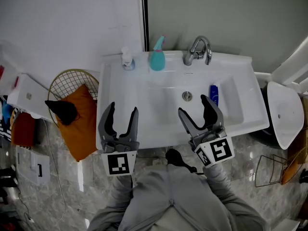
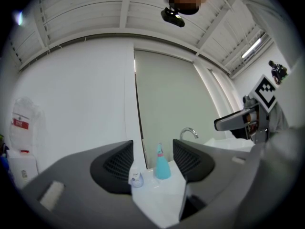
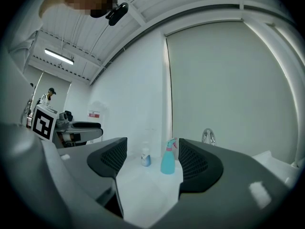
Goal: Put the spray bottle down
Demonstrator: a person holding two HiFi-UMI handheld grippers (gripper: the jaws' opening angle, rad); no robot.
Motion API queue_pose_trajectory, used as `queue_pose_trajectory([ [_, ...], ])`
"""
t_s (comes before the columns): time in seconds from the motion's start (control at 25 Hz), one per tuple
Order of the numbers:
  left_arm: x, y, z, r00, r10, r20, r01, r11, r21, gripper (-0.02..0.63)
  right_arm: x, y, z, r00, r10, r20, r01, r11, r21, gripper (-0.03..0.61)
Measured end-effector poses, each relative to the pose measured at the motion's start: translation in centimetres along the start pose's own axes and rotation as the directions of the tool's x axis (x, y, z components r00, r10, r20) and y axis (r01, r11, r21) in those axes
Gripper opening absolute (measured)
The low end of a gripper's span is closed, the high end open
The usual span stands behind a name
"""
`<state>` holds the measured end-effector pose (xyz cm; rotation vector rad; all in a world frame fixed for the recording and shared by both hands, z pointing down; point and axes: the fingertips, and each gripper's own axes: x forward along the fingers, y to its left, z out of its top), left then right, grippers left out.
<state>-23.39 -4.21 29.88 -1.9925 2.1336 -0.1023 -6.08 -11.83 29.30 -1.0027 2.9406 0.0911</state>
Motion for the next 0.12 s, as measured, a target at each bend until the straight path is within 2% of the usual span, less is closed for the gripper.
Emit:
queue_pose_trajectory([
  [0.12, 0.11, 0.04, -0.16, 1.000, -0.002, 0.001, 0.002, 1.000, -0.003, 0.279, 0.21, 0.14, -0.20, 1.000, 0.007, -0.005, -0.007, 1.000, 0.001, 0.333],
])
